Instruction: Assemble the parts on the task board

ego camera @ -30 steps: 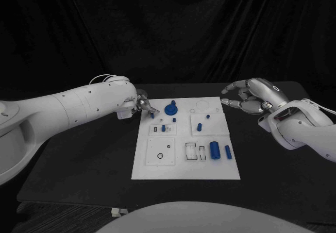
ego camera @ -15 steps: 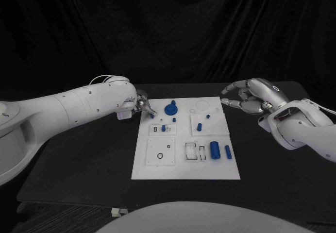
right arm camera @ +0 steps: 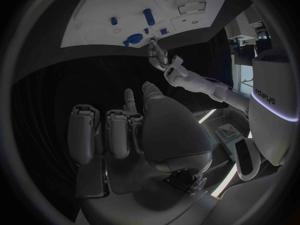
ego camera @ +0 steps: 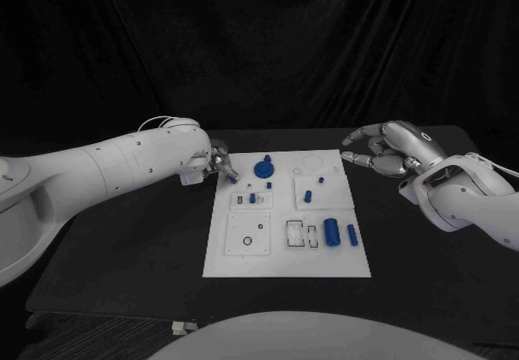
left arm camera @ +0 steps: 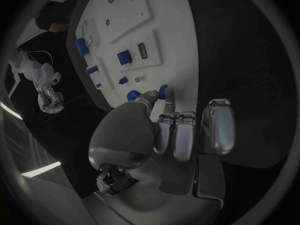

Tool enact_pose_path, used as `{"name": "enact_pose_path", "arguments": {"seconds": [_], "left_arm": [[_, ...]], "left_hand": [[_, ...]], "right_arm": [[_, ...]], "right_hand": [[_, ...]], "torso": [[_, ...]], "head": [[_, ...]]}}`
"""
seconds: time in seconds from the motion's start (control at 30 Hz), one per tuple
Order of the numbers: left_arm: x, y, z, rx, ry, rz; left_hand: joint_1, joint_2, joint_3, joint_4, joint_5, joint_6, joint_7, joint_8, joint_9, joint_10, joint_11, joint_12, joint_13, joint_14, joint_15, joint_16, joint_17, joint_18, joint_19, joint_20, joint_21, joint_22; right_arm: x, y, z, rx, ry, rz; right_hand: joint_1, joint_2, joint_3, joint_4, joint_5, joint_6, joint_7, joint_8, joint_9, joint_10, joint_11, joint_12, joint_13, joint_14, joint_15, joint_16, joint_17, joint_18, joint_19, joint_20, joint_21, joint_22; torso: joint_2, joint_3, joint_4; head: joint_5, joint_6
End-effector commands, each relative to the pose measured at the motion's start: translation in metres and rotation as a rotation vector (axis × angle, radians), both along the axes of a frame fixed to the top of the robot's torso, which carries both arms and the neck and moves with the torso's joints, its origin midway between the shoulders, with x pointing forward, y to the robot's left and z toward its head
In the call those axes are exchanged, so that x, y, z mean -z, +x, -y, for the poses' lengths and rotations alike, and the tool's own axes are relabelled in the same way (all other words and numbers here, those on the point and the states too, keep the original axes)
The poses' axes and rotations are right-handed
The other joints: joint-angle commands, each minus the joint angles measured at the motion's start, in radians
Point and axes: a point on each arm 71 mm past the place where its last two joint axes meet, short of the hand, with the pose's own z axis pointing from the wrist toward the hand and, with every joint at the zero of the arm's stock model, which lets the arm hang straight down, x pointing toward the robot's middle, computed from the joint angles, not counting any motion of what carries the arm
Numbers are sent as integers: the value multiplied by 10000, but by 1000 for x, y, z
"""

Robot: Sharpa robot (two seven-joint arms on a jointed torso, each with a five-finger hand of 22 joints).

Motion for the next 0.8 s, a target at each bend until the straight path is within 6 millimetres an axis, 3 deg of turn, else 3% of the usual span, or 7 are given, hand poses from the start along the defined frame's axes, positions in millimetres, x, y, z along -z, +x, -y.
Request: {"name": "enact_pose_path", "arguments": {"seconds": [0.03,0.17,0.27,0.53,0.8], "left_arm": [[0,-1,2,158,-262,146],[-1,-4,0,115,-316,242],[-2,-9,-2,79,-329,289],[-19,-26,-4,-319,-400,903],[-25,-48,1,-223,-687,704]], "left_hand": [[-38,-252,695,-161,212,137,-68,121,202,1023,-96,-7,2630,1041,-64,27,2635,-47,33,-71,68,1889],[-329,-682,2047,-498,203,254,-80,192,411,1023,-134,-7,2630,1041,-105,27,2635,-61,103,-120,101,1906],[-494,-804,2412,-595,193,300,-87,201,457,1023,-143,-7,2630,1041,-118,27,2635,-68,129,-126,115,1912],[-791,-938,2781,-663,146,343,-94,181,489,1023,-155,-7,2630,1041,-137,27,2635,-67,149,-142,103,1909],[-955,-931,2886,-645,91,358,-97,180,512,1023,-159,-7,2630,1041,-143,27,2635,-53,123,-149,45,1889]], "right_arm": [[1,0,1,175,5,-83],[2,0,2,197,1,-103],[2,-1,3,219,-8,-124],[3,-1,4,276,-8,-146],[5,-1,3,279,22,-220]], "right_hand": [[11,86,0,35,39,52,8,62,-13,1047,60,35,2634,715,76,-62,714,-102,483,76,-36,2149],[11,86,0,35,39,52,8,62,-13,1047,60,35,2634,715,76,-62,714,-102,483,76,-36,2149],[15,102,7,35,48,55,9,63,-17,1047,61,35,2634,713,77,-66,704,-100,480,76,-45,2146],[22,123,15,34,65,41,9,54,-31,1047,62,35,2634,711,78,-70,693,-98,477,78,-51,2144],[26,135,19,33,79,12,13,37,-46,1047,64,35,2634,710,79,-72,688,-97,477,80,-54,2143]], "torso": [[1,0,1],[3,0,1],[1,1,1],[-10,0,6],[-19,2,9]], "head": [[-8,-2],[-39,-2],[-67,-2],[49,-2],[46,-2]]}}
